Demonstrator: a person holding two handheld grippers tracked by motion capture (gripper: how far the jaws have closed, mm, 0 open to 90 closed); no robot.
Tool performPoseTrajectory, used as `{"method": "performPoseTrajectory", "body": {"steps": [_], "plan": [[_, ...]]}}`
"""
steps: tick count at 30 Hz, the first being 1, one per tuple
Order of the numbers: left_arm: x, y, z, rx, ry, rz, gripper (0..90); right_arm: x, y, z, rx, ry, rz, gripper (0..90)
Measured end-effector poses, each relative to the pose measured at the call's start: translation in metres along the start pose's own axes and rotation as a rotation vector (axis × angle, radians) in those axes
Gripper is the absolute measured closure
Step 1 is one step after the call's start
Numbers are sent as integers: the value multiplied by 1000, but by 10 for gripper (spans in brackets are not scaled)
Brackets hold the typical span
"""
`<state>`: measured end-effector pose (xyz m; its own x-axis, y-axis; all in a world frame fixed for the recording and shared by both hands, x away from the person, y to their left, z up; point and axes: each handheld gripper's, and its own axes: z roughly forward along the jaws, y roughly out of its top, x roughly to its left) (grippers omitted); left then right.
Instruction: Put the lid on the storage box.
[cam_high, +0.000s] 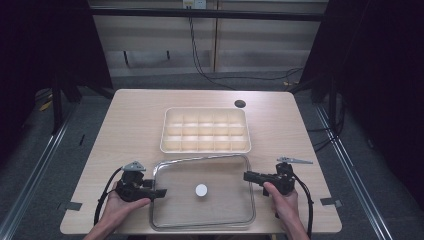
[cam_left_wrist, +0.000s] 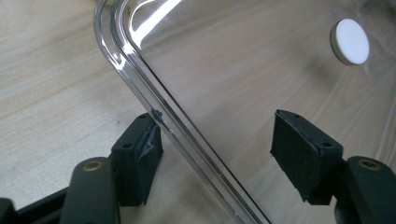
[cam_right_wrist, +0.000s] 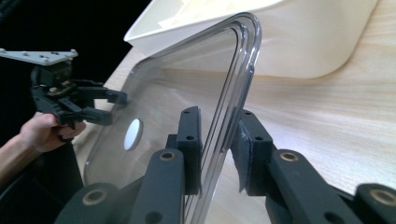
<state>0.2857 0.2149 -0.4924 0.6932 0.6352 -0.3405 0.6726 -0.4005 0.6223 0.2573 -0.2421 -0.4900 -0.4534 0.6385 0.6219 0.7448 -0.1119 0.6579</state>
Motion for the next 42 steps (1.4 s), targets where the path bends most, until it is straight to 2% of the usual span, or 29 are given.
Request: {"method": "performPoseTrajectory", "body": {"steps": [1, 4, 16, 19, 26, 30, 31, 32, 33, 37, 42], "plan": [[1, 0, -1, -11, -17, -14, 369, -1, 0, 0, 6, -9, -1, 735], [2, 1, -4, -32, -33, -13, 410, -1, -1, 0, 12, -16, 1, 736], [4, 1, -13, -76, -66, -35, 510, 0, -2, 3, 7, -43, 6, 721], [5, 1, -17, -90, -81, -25, 539, 2, -2, 3, 9, -58, 1, 700], [3, 3, -22, -108, -83, -20, 580, 5, -1, 5, 10, -90, -19, 666], [2, 6, -26, -133, -94, -15, 615, 7, 1, 3, -16, -80, -21, 659], [0, 8, -27, -149, -96, -10, 624, 8, 2, 1, -34, -73, -28, 609], [0, 8, -27, -149, -96, -10, 631, 8, 2, 1, -34, -73, -28, 609], [-2, 10, -28, -150, -85, 18, 631, 10, 4, 1, -42, -74, -29, 586], [-2, 13, -31, -166, -92, 25, 649, 11, 8, -2, -61, -77, -39, 654], [-4, 15, -34, -183, -86, 29, 663, 13, 9, -6, -74, -75, -41, 670]]}}
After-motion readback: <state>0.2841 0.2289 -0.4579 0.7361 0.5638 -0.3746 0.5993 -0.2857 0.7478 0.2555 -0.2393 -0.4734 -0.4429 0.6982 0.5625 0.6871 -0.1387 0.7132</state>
